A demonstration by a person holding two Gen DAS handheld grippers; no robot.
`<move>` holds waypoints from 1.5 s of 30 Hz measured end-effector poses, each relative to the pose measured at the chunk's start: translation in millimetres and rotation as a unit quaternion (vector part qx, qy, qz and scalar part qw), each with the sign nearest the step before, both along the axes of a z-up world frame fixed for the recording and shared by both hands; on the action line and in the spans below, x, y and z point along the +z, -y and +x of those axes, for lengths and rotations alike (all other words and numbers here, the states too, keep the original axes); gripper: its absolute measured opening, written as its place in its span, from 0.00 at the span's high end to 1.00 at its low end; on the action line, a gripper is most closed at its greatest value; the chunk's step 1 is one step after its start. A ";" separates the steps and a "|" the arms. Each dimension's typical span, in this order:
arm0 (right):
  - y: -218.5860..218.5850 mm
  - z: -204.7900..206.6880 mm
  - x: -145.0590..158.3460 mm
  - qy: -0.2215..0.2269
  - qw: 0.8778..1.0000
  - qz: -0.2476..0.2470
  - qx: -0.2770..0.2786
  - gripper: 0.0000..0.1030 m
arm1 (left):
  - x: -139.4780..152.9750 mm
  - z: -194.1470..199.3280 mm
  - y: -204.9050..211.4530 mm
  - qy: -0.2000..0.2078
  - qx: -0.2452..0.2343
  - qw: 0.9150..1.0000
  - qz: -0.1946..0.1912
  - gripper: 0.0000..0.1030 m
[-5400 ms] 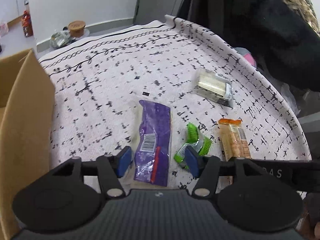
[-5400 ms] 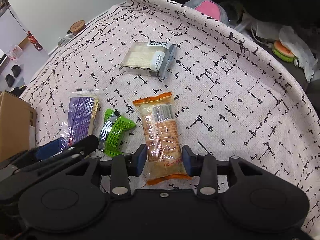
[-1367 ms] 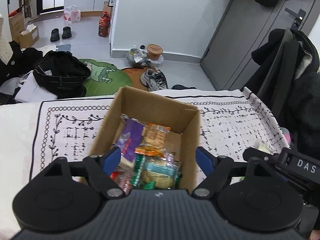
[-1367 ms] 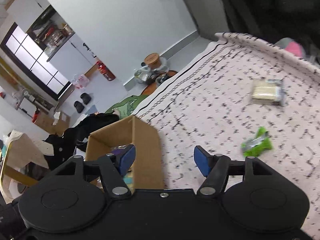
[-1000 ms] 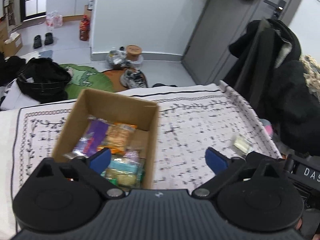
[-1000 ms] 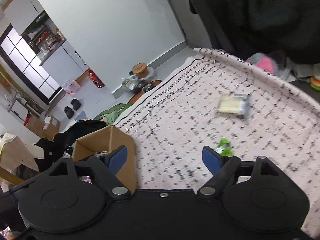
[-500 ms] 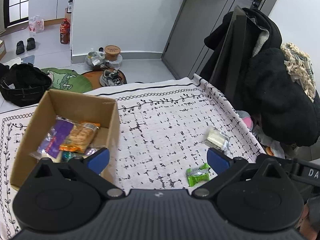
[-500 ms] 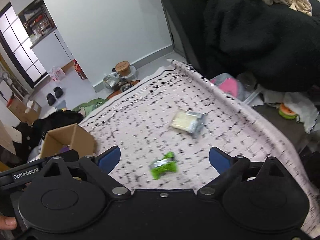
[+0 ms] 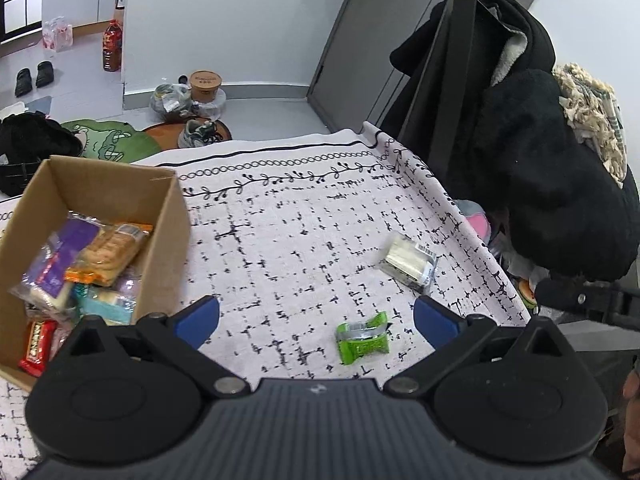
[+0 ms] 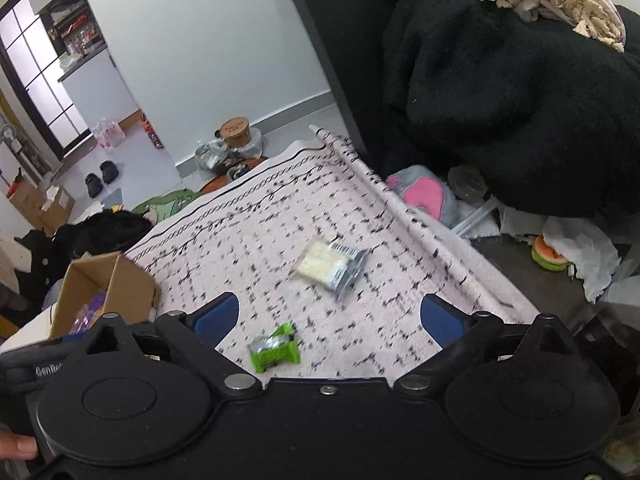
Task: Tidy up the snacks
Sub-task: 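Move both grippers back over the green candy and clear cake pack, then grasp the green candy with the left gripper while the right grasps the clear cake pack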
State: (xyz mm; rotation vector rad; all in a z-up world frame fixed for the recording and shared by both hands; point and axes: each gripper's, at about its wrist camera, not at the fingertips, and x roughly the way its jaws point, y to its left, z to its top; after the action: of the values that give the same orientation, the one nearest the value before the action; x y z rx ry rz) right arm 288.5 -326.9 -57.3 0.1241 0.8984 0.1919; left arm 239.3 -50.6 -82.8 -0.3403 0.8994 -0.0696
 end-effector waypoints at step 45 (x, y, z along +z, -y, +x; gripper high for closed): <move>-24.9 59.3 -78.5 -0.029 0.999 -0.008 0.042 0.06 | -97.2 72.4 46.7 -0.060 -0.006 0.998 0.012 0.69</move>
State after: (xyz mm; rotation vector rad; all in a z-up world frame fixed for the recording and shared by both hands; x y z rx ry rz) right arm 347.8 -302.0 -135.8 0.0780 0.9630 0.2596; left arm 311.7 -97.2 -180.0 -0.3195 1.0195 -0.0497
